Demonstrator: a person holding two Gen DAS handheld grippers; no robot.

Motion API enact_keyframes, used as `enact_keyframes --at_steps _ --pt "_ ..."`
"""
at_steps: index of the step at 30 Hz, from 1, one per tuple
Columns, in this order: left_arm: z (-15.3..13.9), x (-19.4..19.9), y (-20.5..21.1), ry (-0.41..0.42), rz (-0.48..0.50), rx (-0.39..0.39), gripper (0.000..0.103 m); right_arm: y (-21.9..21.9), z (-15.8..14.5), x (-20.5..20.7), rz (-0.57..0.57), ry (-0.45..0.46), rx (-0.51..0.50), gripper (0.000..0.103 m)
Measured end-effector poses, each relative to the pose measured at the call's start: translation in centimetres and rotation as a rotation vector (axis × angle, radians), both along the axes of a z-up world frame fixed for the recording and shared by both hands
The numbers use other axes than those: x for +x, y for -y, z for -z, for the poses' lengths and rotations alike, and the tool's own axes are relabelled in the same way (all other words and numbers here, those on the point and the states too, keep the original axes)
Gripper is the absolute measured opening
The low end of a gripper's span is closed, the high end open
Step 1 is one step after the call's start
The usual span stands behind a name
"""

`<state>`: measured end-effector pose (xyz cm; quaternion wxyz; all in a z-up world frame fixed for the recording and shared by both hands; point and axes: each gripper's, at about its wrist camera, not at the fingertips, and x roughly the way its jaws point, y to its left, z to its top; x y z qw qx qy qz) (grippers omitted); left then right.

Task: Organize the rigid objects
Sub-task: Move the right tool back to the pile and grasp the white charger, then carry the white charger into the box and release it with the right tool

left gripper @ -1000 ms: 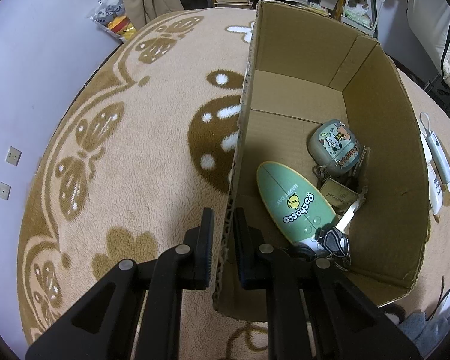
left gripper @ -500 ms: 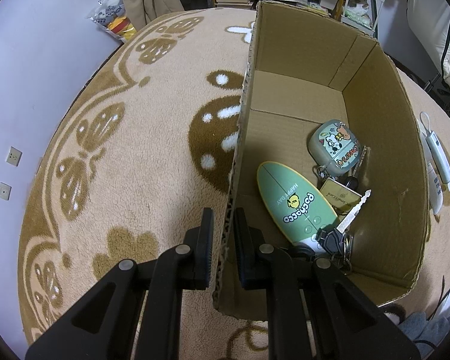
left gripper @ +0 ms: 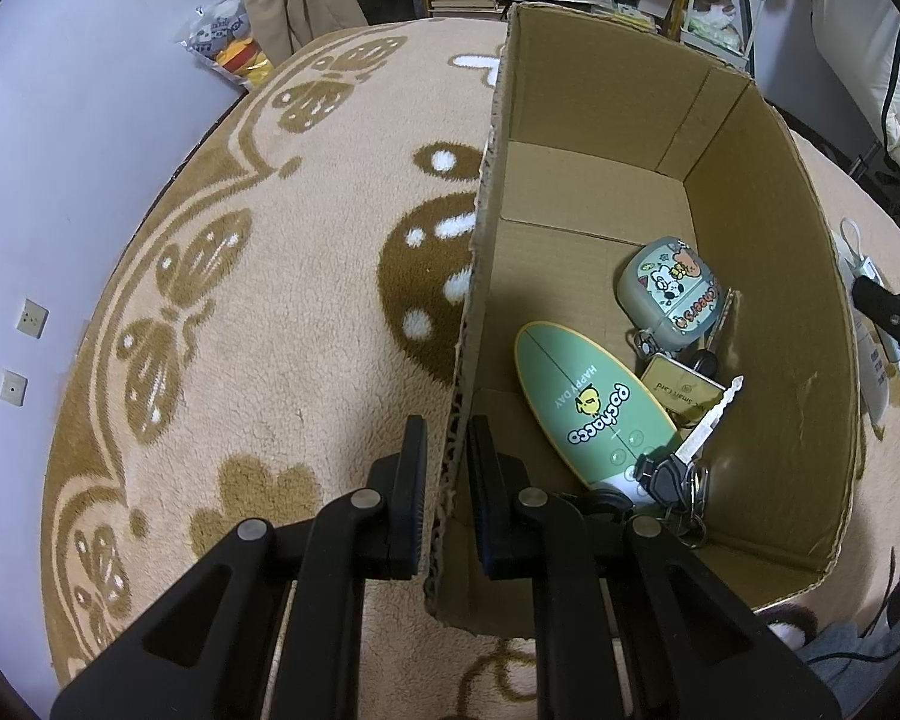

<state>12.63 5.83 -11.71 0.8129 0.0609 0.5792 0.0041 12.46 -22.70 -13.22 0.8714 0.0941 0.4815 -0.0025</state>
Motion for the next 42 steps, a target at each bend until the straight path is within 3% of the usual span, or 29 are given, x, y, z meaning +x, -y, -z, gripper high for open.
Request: enact_keyframes --at_steps 9,15,23,30,34,42 --pt "0.0 0.0 0.0 -0.001 0.001 0.000 0.013 0.1 2.3 1.8 -0.016 -0.037 -0.100 0.090" --pt "0.0 0.1 0.0 0.000 0.001 -0.001 0.013 -0.3 3.3 2.3 -0.051 -0.059 -0.128 0.076" --pt "0.0 0.1 0.0 0.000 0.004 -0.003 0.013 -1.1 4.5 2.7 -0.069 -0.091 -0.184 0.076" --pt "0.0 0.1 0.0 0.000 0.004 -0.003 0.013 -2.1 4.8 2.7 -0.088 -0.107 -0.284 0.070" --pt "0.0 0.1 -0.1 -0.001 0.002 -0.009 0.013 -2.0 4.4 2.3 -0.053 -0.118 -0.249 0.069" --pt "-0.1 0.2 -0.1 0.003 0.007 -0.001 0.013 -1.4 4.3 0.8 -0.018 -0.111 -0.085 0.068"
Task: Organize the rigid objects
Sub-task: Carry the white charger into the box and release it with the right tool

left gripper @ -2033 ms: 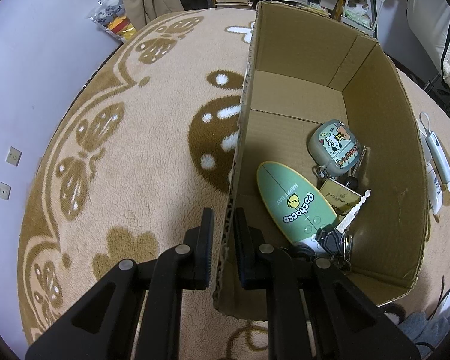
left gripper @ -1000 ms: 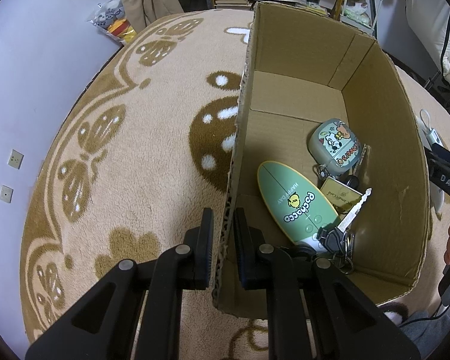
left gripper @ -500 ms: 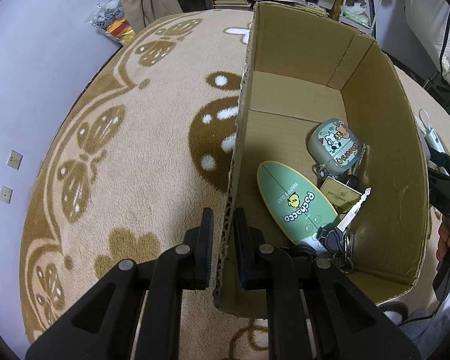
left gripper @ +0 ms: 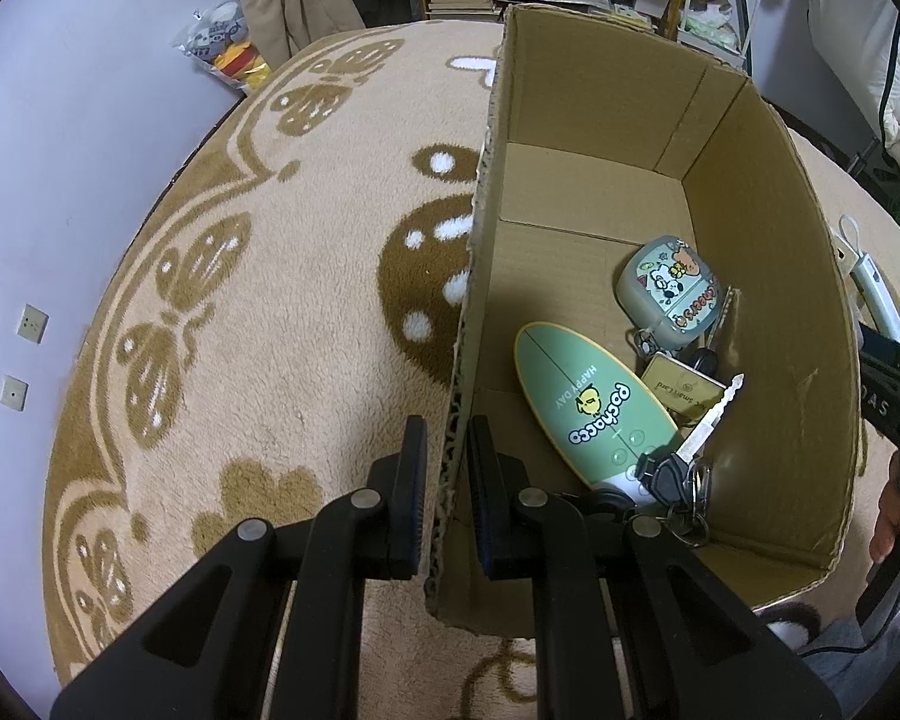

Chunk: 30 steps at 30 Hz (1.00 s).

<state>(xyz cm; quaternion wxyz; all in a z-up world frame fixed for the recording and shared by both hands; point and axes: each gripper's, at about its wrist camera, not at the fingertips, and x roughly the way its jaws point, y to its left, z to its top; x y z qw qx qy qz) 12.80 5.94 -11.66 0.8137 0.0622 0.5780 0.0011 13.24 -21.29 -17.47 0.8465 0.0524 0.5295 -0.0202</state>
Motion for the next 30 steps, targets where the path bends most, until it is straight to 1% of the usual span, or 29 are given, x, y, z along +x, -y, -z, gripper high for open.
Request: enact_keyframes --at_steps 4,6,9,13,17,21,25,30 --pt "0.0 0.0 0.1 0.001 0.001 0.003 0.013 0.0 -0.4 -0.8 0.004 0.016 0.031 0.068" --pt "0.1 0.0 0.1 0.002 0.004 0.008 0.013 -0.1 -1.2 -1.1 0.002 0.036 0.045 0.068" --pt "0.1 -0.1 0.2 0.003 0.006 0.012 0.013 -0.3 -3.2 -1.9 0.017 0.101 0.048 0.068" --pt "0.1 -0.1 0.2 0.003 0.006 0.012 0.013 -0.2 -6.7 -2.1 0.021 0.187 0.109 0.068" --pt "0.2 -0.1 0.2 0.003 0.004 0.010 0.013 -1.1 -9.6 -1.7 -0.017 0.243 0.151 0.068" --pt "0.2 -0.1 0.2 0.002 0.005 0.010 0.013 -2.9 -11.4 -1.2 -0.070 0.277 0.171 0.068" --pt "0.1 -0.1 0.2 0.003 0.005 0.010 0.013 -4.9 -12.6 -1.6 -0.123 0.298 0.196 0.068" --pt "0.1 -0.2 0.2 0.001 0.004 0.007 0.013 -7.0 -12.7 -1.8 -0.178 0.296 0.210 0.068"
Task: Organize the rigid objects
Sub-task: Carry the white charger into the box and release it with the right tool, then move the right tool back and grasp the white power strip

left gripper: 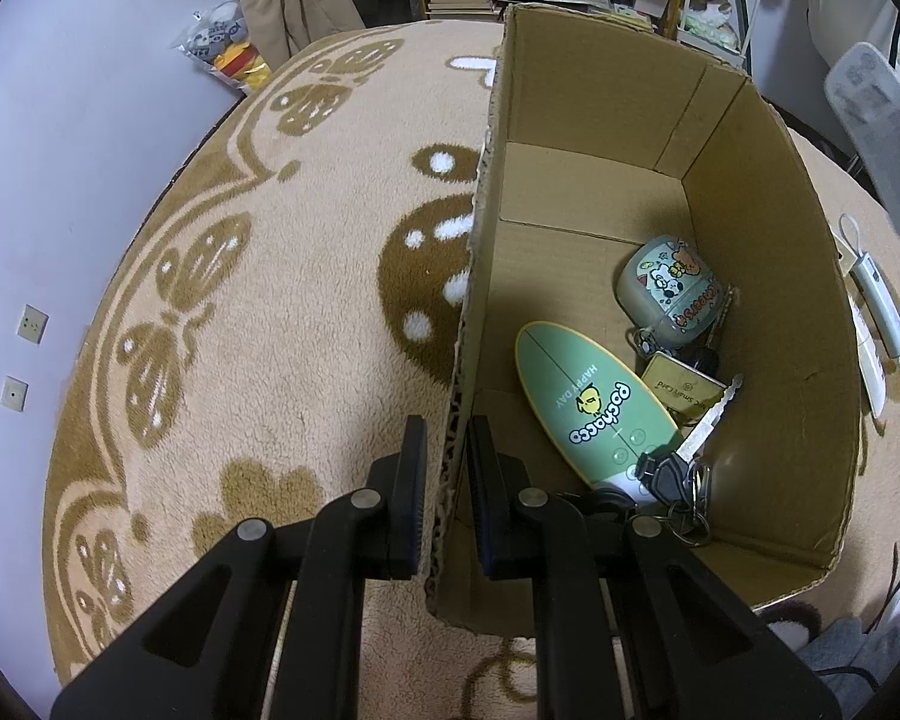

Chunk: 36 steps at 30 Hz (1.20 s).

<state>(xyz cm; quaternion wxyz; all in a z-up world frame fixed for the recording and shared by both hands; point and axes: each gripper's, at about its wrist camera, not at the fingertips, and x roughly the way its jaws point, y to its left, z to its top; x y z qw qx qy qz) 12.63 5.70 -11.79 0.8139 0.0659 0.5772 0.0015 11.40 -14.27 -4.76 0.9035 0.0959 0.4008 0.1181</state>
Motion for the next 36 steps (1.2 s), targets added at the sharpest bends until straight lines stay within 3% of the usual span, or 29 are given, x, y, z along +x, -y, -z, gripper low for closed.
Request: enact_keyframes --at_steps 21,36 --pt "0.1 0.0 0.0 0.000 0.001 -0.003 0.014 -3.5 4.0 0.3 -0.058 -0.101 -0.018 0.067" --pt "0.2 -0.1 0.0 0.002 0.005 0.006 0.014 -1.7 2.2 0.0 -0.007 -0.046 -0.026 0.063"
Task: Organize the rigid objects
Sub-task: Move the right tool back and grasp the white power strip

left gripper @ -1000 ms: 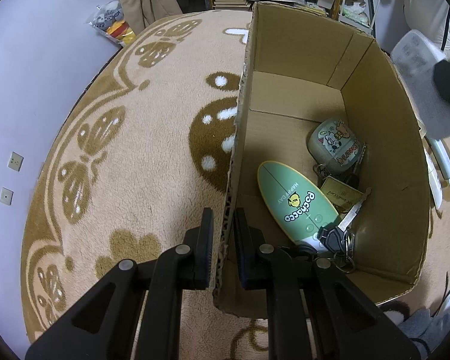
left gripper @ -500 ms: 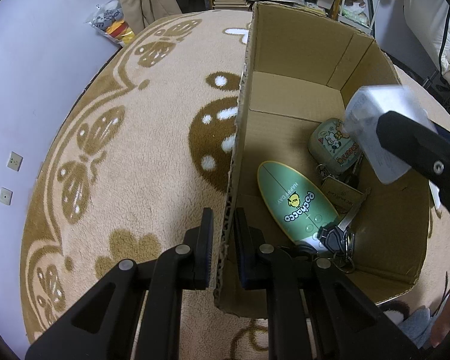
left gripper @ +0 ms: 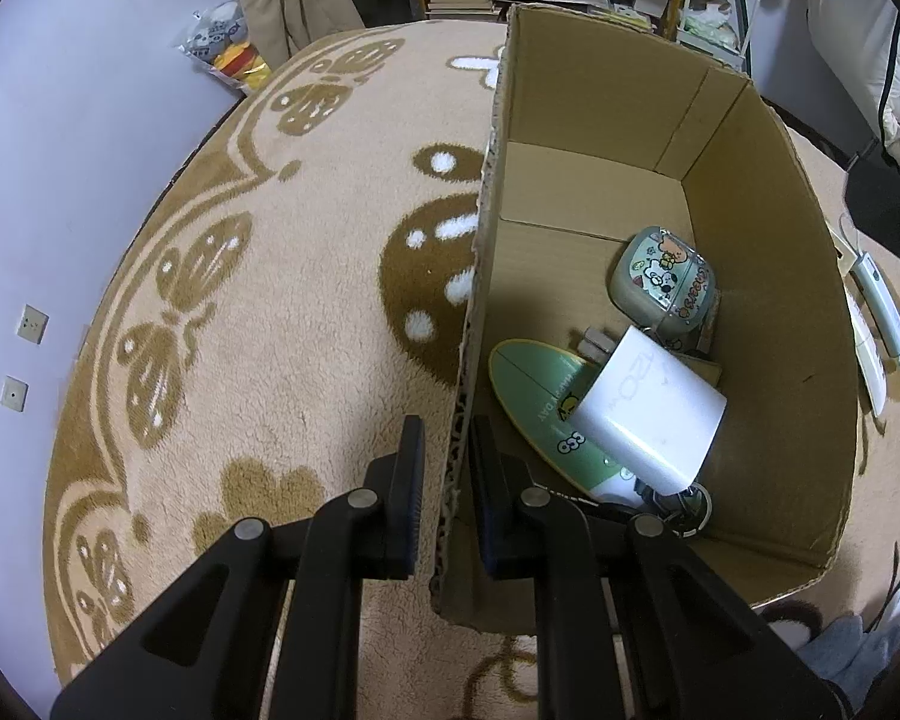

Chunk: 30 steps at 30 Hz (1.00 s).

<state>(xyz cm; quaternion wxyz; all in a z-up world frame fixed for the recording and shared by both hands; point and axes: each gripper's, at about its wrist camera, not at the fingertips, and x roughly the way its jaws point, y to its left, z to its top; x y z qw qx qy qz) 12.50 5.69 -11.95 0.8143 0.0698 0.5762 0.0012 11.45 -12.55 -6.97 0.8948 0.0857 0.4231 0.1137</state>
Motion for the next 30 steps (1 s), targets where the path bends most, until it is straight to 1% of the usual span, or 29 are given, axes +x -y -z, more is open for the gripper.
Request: enact_keyframes --at_steps 3,5,6,7,9,13,19,24,30 --pt "0.0 0.0 0.0 -0.001 -0.001 -0.001 0.015 1.2 0.3 0.0 0.032 -0.015 -0.009 0.065" --pt "0.0 0.0 0.0 -0.001 -0.001 -0.002 0.015 2.1 0.5 -0.1 0.049 -0.028 -0.010 0.073" --pt "0.0 0.0 0.0 -0.001 0.000 -0.001 0.015 2.5 0.6 -0.2 0.059 -0.034 -0.011 0.080" --pt "-0.1 0.0 0.0 -0.001 0.000 -0.002 0.015 3.1 0.8 -0.3 0.075 -0.039 -0.015 0.083" --pt "-0.1 0.0 0.0 -0.001 -0.001 -0.002 0.015 4.0 1.1 -0.5 0.094 -0.046 -0.016 0.084" --pt "-0.1 0.0 -0.1 -0.001 0.000 -0.001 0.015 5.9 2.3 -0.8 0.139 -0.092 -0.012 0.092" --pt "-0.2 0.0 0.0 -0.001 -0.001 -0.002 0.015 8.1 4.6 -1.5 0.207 -0.148 -0.020 0.093" --pt "-0.2 0.0 -0.1 -0.001 0.000 0.000 0.015 9.2 6.3 -1.8 0.238 -0.182 -0.070 0.093" --pt "-0.2 0.0 -0.1 -0.001 0.000 0.000 0.015 10.5 8.2 -1.9 0.272 -0.236 -0.063 0.093"
